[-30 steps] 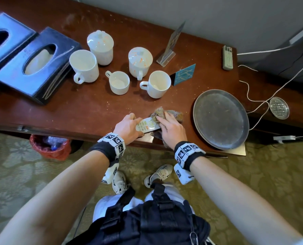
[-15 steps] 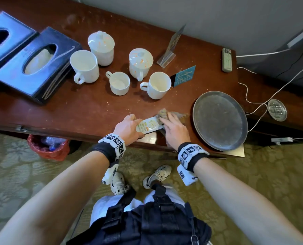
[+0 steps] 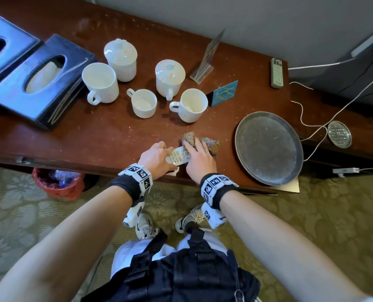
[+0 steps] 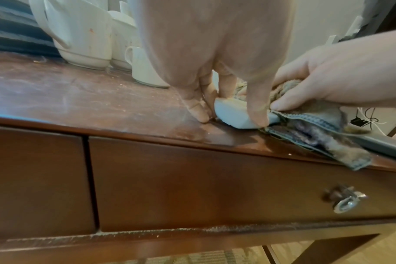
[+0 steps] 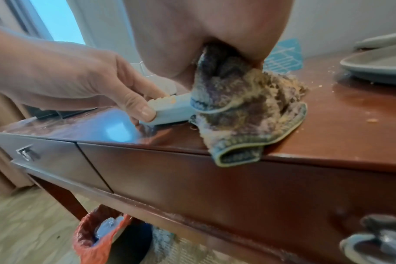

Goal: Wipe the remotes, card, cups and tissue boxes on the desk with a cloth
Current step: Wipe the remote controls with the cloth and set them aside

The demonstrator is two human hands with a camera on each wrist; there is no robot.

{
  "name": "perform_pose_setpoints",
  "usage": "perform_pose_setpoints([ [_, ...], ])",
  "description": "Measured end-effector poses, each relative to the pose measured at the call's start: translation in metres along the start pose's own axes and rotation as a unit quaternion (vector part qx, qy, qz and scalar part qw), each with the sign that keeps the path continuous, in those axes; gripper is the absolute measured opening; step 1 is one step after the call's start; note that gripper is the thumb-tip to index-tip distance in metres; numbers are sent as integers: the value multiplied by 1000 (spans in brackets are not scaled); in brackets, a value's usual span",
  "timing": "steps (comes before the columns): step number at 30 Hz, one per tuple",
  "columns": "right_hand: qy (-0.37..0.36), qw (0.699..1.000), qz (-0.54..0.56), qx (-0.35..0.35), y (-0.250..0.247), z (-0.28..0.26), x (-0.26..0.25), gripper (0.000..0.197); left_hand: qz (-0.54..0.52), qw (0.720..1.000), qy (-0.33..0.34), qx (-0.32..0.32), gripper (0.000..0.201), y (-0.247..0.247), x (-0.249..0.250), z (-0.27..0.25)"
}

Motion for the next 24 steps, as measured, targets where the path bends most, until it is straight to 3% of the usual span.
perform_pose_setpoints([
  [4, 6, 999, 39, -24, 4, -5, 4, 58, -9, 1000, -6, 4, 60, -2, 1, 0],
  [8, -7, 996, 89, -27, -8, -6, 18, 55, -25, 999, -36, -32, 63, -3, 5, 2],
  [12, 109, 984, 131, 46, -28, -6, 36, 56, -50, 998, -33, -26, 51, -8, 12, 3],
  [14, 121, 981, 136, 73, -36, -7, 41, 55, -58, 998, -22, -11, 45, -12, 15, 3],
  [24, -23, 998, 57, 13, -25, -24, 3, 67, -146, 989, 19, 24, 44, -6, 19, -5],
])
Point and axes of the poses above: each hand's wrist, its own z-axis towards the middle knuckle, its own y-axis out of the palm, x = y × z, the point moved 2 cm from there along z, towards the middle knuckle, and after that the axes turned 1 degree about -z, right-handed, at the moved point
